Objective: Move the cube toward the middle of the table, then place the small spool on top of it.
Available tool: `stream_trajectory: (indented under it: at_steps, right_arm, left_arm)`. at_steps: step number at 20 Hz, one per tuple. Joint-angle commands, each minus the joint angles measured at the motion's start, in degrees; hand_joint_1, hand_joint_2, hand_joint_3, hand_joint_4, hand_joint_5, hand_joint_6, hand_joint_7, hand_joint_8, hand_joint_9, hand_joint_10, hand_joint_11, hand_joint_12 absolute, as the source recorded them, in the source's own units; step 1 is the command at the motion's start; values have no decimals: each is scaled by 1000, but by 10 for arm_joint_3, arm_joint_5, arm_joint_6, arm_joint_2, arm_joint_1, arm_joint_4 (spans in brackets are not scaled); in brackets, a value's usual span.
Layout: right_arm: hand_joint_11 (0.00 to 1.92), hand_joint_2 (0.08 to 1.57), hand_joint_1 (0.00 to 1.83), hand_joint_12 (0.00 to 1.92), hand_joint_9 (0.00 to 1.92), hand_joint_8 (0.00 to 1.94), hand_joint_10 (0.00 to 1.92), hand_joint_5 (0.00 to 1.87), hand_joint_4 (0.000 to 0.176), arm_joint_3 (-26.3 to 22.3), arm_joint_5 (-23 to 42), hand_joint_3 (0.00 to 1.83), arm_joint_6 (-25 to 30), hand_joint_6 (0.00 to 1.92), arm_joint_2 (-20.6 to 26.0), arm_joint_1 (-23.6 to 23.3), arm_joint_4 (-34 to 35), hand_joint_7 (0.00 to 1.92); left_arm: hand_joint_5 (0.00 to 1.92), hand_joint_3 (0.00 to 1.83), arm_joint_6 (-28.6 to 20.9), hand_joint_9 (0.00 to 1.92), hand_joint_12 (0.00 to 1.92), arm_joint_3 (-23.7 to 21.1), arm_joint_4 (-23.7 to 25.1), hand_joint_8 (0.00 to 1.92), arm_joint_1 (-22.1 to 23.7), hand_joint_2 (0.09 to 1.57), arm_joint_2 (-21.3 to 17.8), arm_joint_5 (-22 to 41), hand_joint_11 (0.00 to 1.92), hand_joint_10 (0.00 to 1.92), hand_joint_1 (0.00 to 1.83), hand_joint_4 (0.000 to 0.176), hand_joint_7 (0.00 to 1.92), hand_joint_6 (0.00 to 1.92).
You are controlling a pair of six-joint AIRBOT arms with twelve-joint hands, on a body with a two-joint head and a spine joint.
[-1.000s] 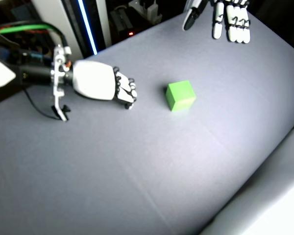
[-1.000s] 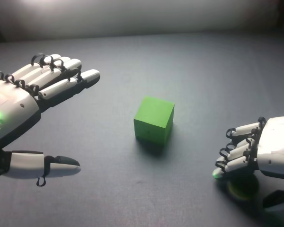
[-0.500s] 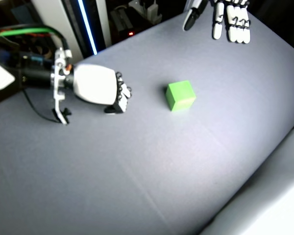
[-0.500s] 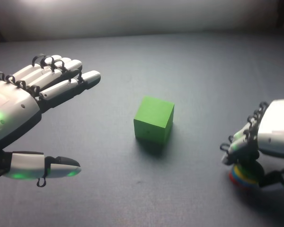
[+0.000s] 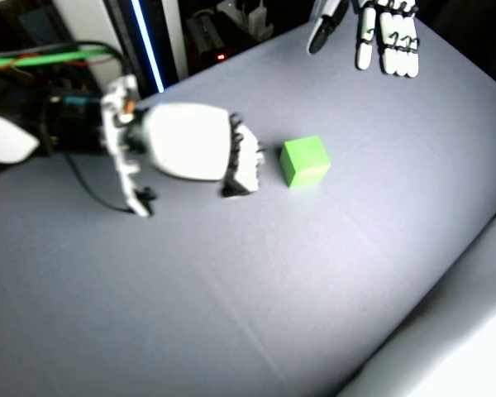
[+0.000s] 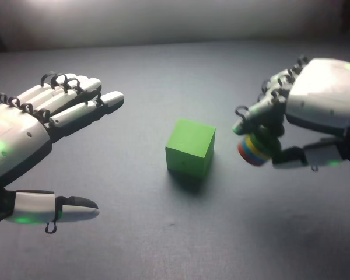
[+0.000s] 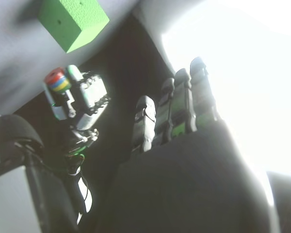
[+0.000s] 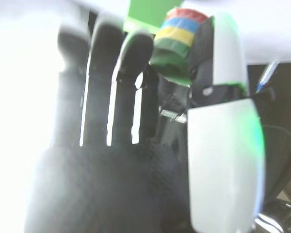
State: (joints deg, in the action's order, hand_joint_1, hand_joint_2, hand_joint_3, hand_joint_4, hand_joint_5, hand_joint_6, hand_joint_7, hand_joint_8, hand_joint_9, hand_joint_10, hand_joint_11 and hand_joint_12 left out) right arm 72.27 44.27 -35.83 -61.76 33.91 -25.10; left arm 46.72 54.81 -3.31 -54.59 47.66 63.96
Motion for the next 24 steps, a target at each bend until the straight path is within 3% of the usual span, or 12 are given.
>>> stream_trajectory:
  at_steps: [1,3,5,8,10,12,14,15,16,20,22,24]
  right_arm:
    - [763,1092,1278,1547,964,1160,1115,1063,0,7,59,0,0,596,-3,-15,20,1042]
    - [578,1095,1267,1656,824,1203,1173,1105,0,18,49,0,-8,570,-15,-38,20,996]
    - [614,1111,1238,1569,850,1164,1053,1029,0,28,29,0,-24,792,-29,-61,20,970]
    - [711,1075,1247,1431,972,865,889,1025,0,48,5,0,-33,844,-57,-85,15,1122]
    - [706,1066,1247,1354,1033,752,697,1025,0,61,-16,0,-33,862,-78,-99,1,1169]
    - [716,1036,1261,1441,1066,716,664,1129,0,69,-31,0,-34,662,-94,-106,-12,1199]
    - [711,1031,1264,1446,1019,828,718,1230,0,75,-44,0,-39,456,-107,-111,-18,1146]
    - [695,1041,1253,1430,1010,767,675,1159,19,77,-51,0,-44,640,-113,-114,-19,1146]
    - [737,1040,1255,1412,1038,749,649,1134,4,80,-56,0,-49,666,-119,-116,-19,1169]
    - [810,1074,1280,1783,924,1202,1438,1219,0,88,-73,0,-51,300,-136,-121,-29,1020]
    - [813,1050,1290,1564,1003,997,1104,1214,0,89,-75,0,-52,312,-141,-122,-32,1128]
    - [716,1069,1245,1344,1012,851,676,1062,0,89,-78,4,-54,768,-145,-123,-37,1111]
  left_arm:
    - [75,1,-1,0,0,-1,-5,0,2,893,-3,76,0,0,713,176,0,8]
    - [70,3,-1,0,0,-2,-5,0,1,896,-4,78,0,0,711,176,0,5]
    - [68,4,-1,0,0,-3,-5,0,-1,901,-4,80,0,0,724,176,0,2]
    - [33,1,-2,0,20,-3,-5,0,-3,898,-3,85,45,0,726,176,0,0]
    - [47,3,-2,0,27,-4,-5,0,-3,906,-3,89,57,0,739,135,0,5]
    - [54,0,-2,0,26,-4,-5,0,-3,900,-3,91,50,0,747,128,0,6]
    - [53,0,-2,0,20,-3,-5,4,-3,899,-3,92,33,0,738,145,11,4]
    - [54,0,-2,0,18,-3,-5,4,-3,901,-3,92,27,0,738,150,12,4]
    - [51,2,-2,0,21,-3,-5,1,-3,904,-3,92,34,0,733,149,7,2]
    - [93,0,-2,0,37,-2,-5,1,-1,884,-2,93,64,0,776,147,2,16]
    - [97,0,-2,0,48,-1,-5,0,1,881,0,93,81,0,793,134,0,13]
    - [119,0,-2,6,54,-1,-5,1,1,879,1,92,83,2,798,138,4,15]
